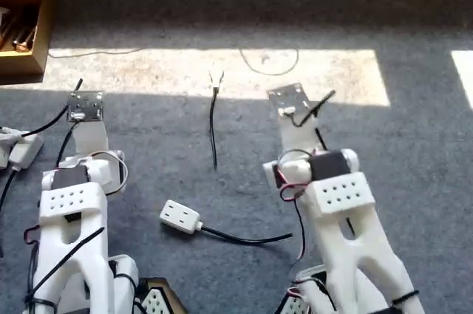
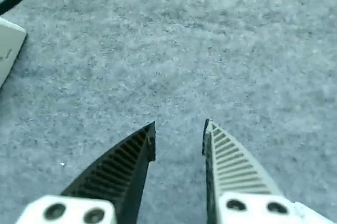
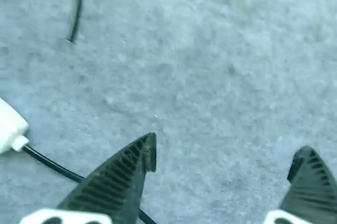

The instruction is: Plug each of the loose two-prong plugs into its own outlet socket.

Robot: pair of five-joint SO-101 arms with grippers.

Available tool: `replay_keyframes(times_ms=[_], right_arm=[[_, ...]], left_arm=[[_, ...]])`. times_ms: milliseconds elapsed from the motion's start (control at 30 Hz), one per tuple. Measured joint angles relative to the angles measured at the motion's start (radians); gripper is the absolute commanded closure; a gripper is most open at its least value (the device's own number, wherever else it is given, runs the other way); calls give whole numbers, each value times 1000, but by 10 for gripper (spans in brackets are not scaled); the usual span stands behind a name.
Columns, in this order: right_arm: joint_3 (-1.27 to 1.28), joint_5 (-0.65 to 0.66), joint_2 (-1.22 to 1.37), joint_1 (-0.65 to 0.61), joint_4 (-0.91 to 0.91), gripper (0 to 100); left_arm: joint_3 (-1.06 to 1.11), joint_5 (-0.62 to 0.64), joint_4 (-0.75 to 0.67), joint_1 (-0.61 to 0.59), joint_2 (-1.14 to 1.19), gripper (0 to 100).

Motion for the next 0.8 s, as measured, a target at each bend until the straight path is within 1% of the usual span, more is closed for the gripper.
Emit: replay_keyframes(times_ms=[67, 167, 233, 300, 400, 500, 567, 667, 800], right_arm=[[-147, -18, 103, -32, 15, 616], [-227, -21, 229, -61, -34, 634], [-224, -21, 305, -89, -117, 698], [-184, -21, 367, -127, -222, 773], [-81, -21, 428, -229, -393, 847], [-6, -21, 453, -330, -517, 841], [0, -21, 463, -356, -559, 810], [-2, -23, 491, -351, -591, 751], [-14, 6, 566, -334, -605, 739]], left_arm=[[20, 6, -51, 11, 0, 837], [32, 9, -91, 11, 0, 838], [49, 9, -114, 11, 0, 838], [87, 9, -172, 9, 0, 838], [146, 9, -259, -25, 0, 838], [150, 9, -281, -37, 0, 838], [157, 9, -287, -37, 0, 836], [157, 9, -287, -35, 0, 836], [157, 8, -287, -26, 0, 836]])
